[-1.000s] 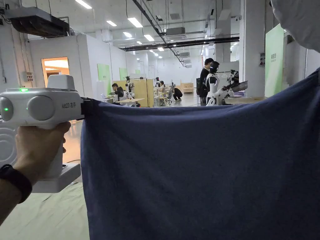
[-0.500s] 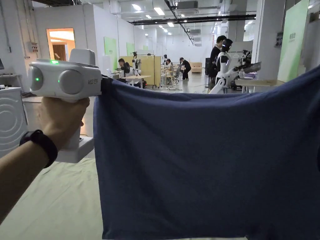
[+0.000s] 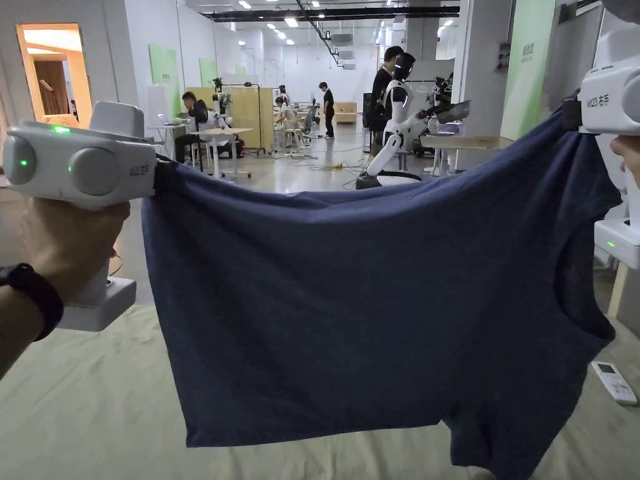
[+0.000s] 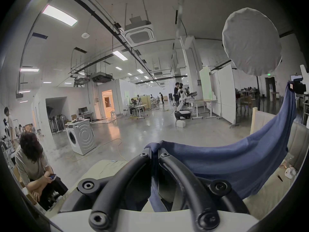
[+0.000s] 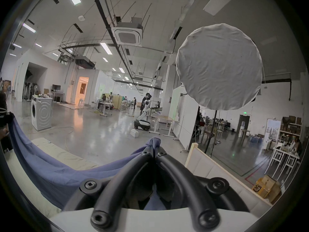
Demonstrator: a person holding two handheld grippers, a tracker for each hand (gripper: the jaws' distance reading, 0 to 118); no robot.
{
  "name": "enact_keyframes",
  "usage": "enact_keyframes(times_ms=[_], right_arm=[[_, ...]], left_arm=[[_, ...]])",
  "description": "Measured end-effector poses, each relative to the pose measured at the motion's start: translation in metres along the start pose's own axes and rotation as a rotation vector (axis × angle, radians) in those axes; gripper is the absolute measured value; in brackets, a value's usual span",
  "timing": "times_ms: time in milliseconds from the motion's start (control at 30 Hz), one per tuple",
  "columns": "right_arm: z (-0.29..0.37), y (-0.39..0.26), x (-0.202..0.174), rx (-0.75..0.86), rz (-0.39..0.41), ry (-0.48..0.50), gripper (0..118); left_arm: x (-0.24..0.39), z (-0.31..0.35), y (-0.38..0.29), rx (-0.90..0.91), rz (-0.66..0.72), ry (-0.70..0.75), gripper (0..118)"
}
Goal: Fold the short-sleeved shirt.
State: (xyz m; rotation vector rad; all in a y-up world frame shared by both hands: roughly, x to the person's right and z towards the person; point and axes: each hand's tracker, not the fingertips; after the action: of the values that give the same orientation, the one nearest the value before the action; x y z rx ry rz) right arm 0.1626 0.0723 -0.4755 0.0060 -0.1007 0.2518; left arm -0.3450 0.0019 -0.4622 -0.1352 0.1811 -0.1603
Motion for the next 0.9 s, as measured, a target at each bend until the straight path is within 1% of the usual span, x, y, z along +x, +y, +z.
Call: enact_keyframes(times_ms=[33,67,200,267,300,367,400,433,467,500,533,567,600,633,700,733,767,800,833,867,900], right_arm=[[0.000,-0.008,0.000,-0.001,-0.046,0.014,1],[0.000,-0.017,0.000,-0.021,-0.072,0.031,2],[0.004,-0.062,-0.008,-0.066,-0.083,0.063,1],[0.005,-0.087,-0.014,-0.125,-0.066,0.074,1],[0.007,-0.101,-0.017,-0.143,-0.067,0.084,2],[0.013,-0.121,-0.016,-0.157,-0.104,0.111,2],[0.020,-0.133,-0.014,-0.184,-0.143,0.123,2],[0.029,-0.139,-0.012,-0.173,-0.133,0.135,2],[0.039,-0.147,-0.009,-0.154,-0.149,0.150,2],[0.051,-0.155,-0.004,-0.159,-0.146,0.157,2],[0.063,-0.162,-0.001,-0.160,-0.134,0.185,2],[0.079,-0.172,0.004,-0.163,-0.119,0.187,2],[0.099,-0.180,0.007,-0.152,-0.076,0.194,2],[0.117,-0.190,0.012,-0.143,-0.067,0.212,2],[0.152,-0.216,0.022,-0.154,-0.094,0.210,1],[0.174,-0.227,0.025,-0.165,-0.111,0.221,2],[0.193,-0.249,0.028,-0.235,-0.210,0.218,2],[0.214,-0.258,0.031,-0.159,-0.146,0.205,2],[0.237,-0.280,0.033,-0.252,-0.225,0.205,2],[0.258,-0.288,0.033,-0.178,-0.174,0.196,2],[0.279,-0.304,0.035,-0.195,-0.182,0.212,2]], left_arm=[[0.002,-0.003,-0.007,-0.006,0.020,-0.014,6],[0.003,-0.005,-0.013,-0.012,0.037,-0.022,6],[0.014,-0.012,-0.051,-0.084,0.108,-0.048,6],[0.019,-0.013,-0.074,-0.110,0.134,-0.049,6],[0.021,-0.012,-0.087,-0.127,0.177,-0.069,6],[0.024,0.000,-0.108,-0.148,0.218,-0.099,6],[0.024,0.009,-0.118,-0.144,0.228,-0.116,6],[0.022,0.019,-0.129,-0.123,0.258,-0.168,6],[0.020,0.028,-0.138,-0.123,0.258,-0.193,6],[0.020,0.047,-0.148,-0.124,0.258,-0.206,6],[0.017,0.063,-0.159,-0.110,0.255,-0.224,6],[0.013,0.079,-0.171,-0.123,0.249,-0.236,6],[0.006,0.095,-0.183,-0.134,0.269,-0.250,6],[-0.001,0.109,-0.197,-0.133,0.289,-0.254,6],[-0.012,0.141,-0.225,-0.181,0.309,-0.286,6],[-0.017,0.160,-0.244,-0.179,0.304,-0.273,6],[-0.020,0.177,-0.261,-0.188,0.310,-0.270,6],[-0.023,0.195,-0.280,-0.193,0.302,-0.283,6],[-0.027,0.215,-0.301,-0.196,0.307,-0.302,6],[-0.030,0.229,-0.315,-0.212,0.323,-0.323,6],[-0.032,0.246,-0.334,-0.215,0.341,-0.312,6]])
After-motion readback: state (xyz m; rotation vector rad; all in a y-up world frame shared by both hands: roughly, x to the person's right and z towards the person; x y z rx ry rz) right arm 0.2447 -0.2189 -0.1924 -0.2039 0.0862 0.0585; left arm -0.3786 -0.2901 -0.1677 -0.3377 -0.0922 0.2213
